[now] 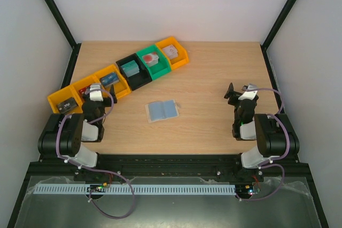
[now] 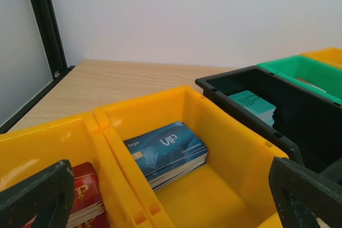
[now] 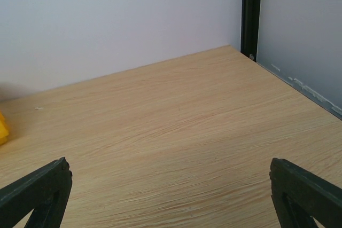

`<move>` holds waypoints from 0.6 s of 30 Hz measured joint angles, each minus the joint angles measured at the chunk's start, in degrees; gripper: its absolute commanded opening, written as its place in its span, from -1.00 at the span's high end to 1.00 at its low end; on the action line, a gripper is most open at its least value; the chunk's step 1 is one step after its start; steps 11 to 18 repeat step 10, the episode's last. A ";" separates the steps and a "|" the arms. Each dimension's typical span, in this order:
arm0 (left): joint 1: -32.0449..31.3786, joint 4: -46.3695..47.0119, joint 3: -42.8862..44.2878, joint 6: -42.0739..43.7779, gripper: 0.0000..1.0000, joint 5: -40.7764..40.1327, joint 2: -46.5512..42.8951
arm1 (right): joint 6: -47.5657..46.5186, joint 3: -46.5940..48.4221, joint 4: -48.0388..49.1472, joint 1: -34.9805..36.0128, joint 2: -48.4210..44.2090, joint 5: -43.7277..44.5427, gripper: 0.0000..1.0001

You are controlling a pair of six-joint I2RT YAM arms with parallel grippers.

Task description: Take the credit cards out of the card holder

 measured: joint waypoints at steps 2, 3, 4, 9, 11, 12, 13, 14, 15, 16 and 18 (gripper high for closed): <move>0.00 -0.37 0.26 0.44 -0.99 0.98 0.00 | 0.00 0.00 0.00 0.00 0.00 0.00 -0.97; 0.00 -0.44 0.42 0.59 -0.99 1.38 0.00 | 0.00 0.00 0.00 0.00 0.00 0.00 -0.97; 0.00 -0.46 0.57 0.72 -0.99 1.68 0.00 | 0.00 0.00 0.00 0.00 0.00 0.00 -0.97; 0.00 -0.50 0.66 0.85 -0.99 2.10 0.00 | 0.00 0.00 -0.04 0.00 0.00 0.00 -0.97; 0.00 -0.50 0.66 0.83 -0.99 2.08 0.02 | 0.00 0.00 -0.04 0.00 0.00 0.00 -0.97; 0.00 -0.50 0.66 0.83 -0.99 2.08 0.02 | 0.00 0.00 -0.04 0.00 0.00 0.00 -0.97; 0.00 -0.50 0.66 0.83 -0.99 2.08 0.02 | 0.00 0.00 -0.04 0.00 0.00 0.00 -0.97; 0.00 -0.50 0.66 0.83 -0.99 2.08 0.02 | 0.00 0.00 -0.04 0.00 0.00 0.00 -0.97; 0.00 -0.50 0.66 0.83 -0.99 2.08 0.02 | 0.00 0.00 -0.04 0.00 0.00 0.00 -0.97; 0.00 -0.50 0.66 0.83 -0.99 2.08 0.02 | 0.00 0.00 -0.04 0.00 0.00 0.00 -0.97; 0.00 -0.50 0.66 0.83 -0.99 2.08 0.02 | 0.00 0.00 -0.04 0.00 0.00 0.00 -0.97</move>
